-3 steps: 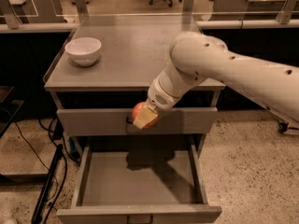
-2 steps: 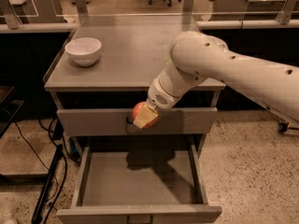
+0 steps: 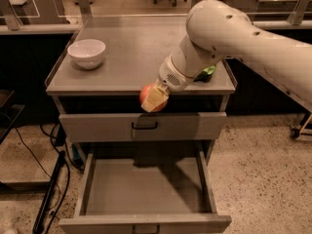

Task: Pick apple from middle drawer and place on counter

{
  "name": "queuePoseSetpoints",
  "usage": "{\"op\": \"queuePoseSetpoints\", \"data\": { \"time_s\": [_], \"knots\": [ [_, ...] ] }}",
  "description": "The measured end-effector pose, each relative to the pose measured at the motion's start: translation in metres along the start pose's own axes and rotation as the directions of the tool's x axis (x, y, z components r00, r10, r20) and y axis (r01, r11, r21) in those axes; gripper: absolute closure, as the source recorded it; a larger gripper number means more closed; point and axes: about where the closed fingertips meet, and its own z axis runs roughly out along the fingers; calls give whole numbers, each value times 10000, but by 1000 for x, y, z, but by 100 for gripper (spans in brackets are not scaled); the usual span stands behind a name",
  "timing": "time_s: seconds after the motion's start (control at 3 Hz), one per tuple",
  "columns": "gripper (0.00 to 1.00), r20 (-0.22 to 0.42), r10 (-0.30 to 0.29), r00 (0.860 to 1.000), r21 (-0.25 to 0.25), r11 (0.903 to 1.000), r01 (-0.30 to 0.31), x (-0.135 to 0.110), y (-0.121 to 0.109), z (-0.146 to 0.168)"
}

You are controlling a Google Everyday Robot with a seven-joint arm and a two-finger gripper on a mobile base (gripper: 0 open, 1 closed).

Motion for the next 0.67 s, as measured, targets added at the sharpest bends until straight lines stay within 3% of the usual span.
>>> {"op": "queuePoseSetpoints", "data": {
  "time_s": [0.67],
  "knots": [
    [100,185,92,9998,-26,10000,-92,-5,-5,-7]
  ]
}}
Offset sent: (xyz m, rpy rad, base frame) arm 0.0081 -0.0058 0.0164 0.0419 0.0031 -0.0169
